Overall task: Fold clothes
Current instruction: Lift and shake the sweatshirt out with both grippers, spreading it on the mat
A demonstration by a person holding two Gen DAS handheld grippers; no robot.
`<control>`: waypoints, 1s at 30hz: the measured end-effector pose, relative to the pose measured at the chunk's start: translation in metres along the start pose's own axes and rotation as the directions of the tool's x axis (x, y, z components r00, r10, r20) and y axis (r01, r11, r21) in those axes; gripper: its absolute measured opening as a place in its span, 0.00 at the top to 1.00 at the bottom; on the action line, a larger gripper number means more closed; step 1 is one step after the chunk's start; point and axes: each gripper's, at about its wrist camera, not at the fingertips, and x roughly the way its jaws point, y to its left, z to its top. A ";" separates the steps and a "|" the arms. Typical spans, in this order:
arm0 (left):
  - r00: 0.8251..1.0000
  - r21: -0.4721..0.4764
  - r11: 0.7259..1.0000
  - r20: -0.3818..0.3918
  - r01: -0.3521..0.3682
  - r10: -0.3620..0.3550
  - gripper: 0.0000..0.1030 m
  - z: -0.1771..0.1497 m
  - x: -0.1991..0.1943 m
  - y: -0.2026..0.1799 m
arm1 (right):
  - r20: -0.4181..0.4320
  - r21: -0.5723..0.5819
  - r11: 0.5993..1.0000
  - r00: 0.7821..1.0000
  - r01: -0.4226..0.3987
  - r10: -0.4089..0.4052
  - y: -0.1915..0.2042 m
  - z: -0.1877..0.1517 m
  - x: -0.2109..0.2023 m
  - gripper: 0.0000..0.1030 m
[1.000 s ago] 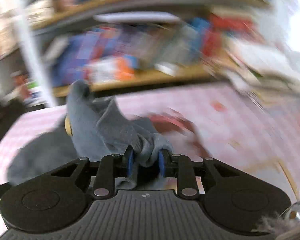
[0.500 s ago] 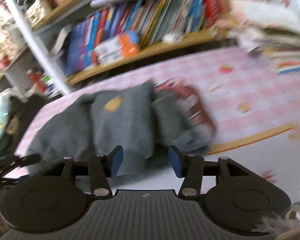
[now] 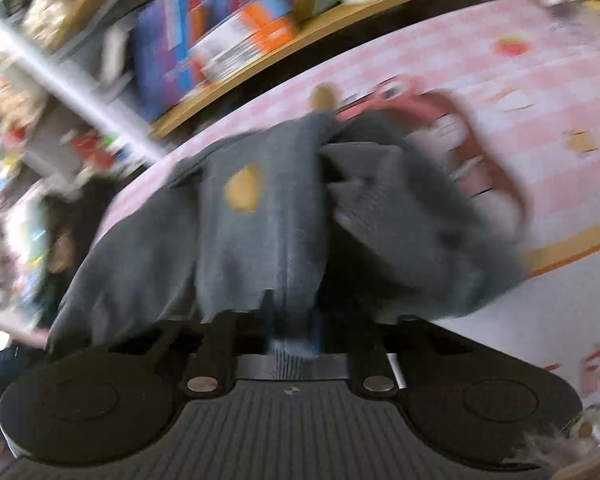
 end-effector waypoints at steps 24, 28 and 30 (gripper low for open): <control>0.700 0.414 0.661 0.077 0.625 -0.710 0.92 0.127 -0.026 -0.279 | 0.755 -0.301 0.944 0.571 -0.135 0.322 0.045 0.008 -0.306 0.93; 0.513 0.412 0.510 0.114 0.755 -0.851 0.92 0.153 -0.067 -0.292 | 0.771 -0.464 0.864 0.393 -0.193 0.502 0.080 -0.024 -0.347 0.93; 0.606 0.404 0.578 0.071 0.709 -0.793 0.92 0.151 -0.044 -0.261 | 0.723 -0.523 0.828 0.409 -0.201 0.556 0.099 -0.036 -0.342 0.93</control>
